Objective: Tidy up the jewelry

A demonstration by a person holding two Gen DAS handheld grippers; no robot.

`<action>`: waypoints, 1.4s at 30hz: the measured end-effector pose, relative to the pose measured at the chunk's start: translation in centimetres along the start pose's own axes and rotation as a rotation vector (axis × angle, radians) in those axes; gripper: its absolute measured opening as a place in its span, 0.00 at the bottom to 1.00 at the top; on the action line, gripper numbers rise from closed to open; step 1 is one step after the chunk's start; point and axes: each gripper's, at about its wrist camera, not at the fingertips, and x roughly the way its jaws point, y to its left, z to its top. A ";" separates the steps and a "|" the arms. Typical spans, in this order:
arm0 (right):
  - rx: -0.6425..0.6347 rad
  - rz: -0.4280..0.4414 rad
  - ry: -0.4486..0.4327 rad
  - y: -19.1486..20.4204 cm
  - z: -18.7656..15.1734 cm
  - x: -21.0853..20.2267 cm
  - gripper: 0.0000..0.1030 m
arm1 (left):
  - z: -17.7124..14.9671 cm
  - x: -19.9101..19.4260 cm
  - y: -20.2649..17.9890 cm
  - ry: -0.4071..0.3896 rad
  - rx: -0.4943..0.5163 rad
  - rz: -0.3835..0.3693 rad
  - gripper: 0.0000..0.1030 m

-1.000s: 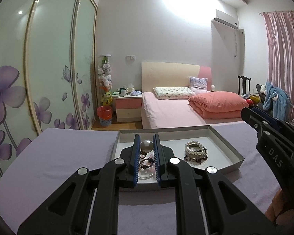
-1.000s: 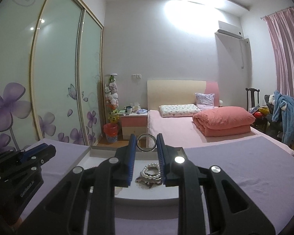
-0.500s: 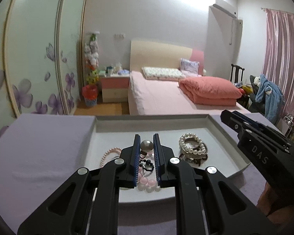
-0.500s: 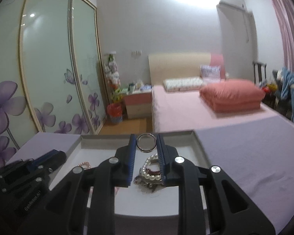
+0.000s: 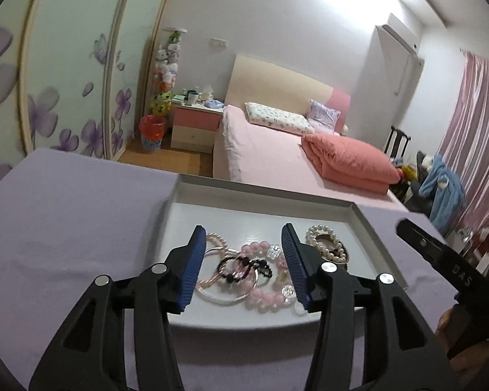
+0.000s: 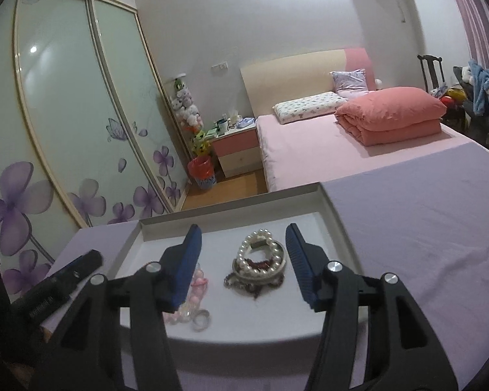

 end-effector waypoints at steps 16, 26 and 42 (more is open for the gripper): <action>-0.137 -0.065 -0.050 4.6 -4.2 -13.6 0.96 | -5.4 -14.4 -0.2 -0.220 0.160 0.238 0.98; -0.210 -0.112 -0.132 5.2 -8.0 -18.3 0.96 | -7.6 -17.7 -0.8 -0.271 0.137 0.263 0.98; -0.232 -0.112 -0.168 5.3 -9.6 -18.4 0.96 | -9.1 -17.9 -0.9 -0.270 0.148 0.271 0.98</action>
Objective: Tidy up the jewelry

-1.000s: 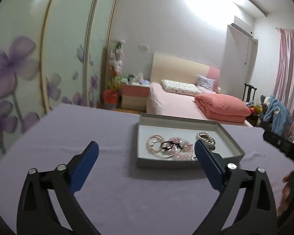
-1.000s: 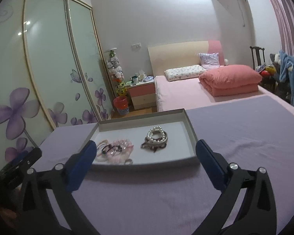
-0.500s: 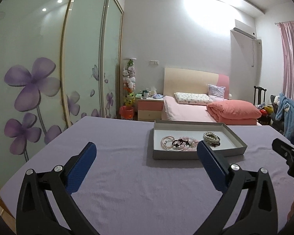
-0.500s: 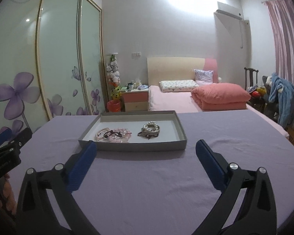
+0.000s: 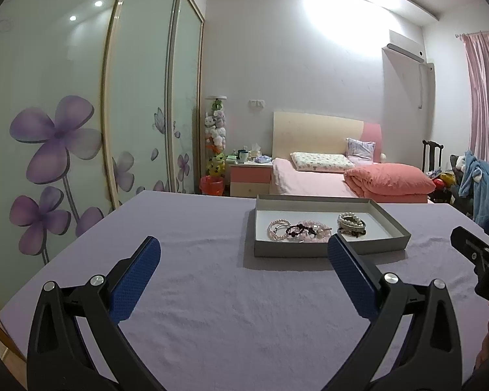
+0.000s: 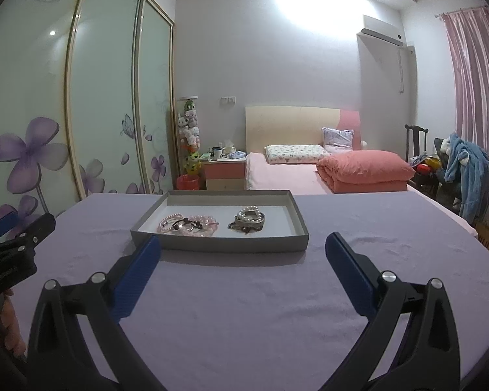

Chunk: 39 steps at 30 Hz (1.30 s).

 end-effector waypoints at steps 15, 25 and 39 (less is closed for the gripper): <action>0.018 -0.006 0.025 -0.3 -0.7 0.7 0.96 | -0.4 0.4 -0.3 0.034 0.001 -0.018 0.98; 0.018 -0.006 0.026 -0.1 -0.6 0.8 0.96 | -0.4 0.8 -0.2 0.061 -0.010 -0.026 0.98; 0.017 -0.005 0.031 0.1 -1.0 0.9 0.96 | -0.4 1.2 -0.2 0.079 -0.010 -0.029 0.98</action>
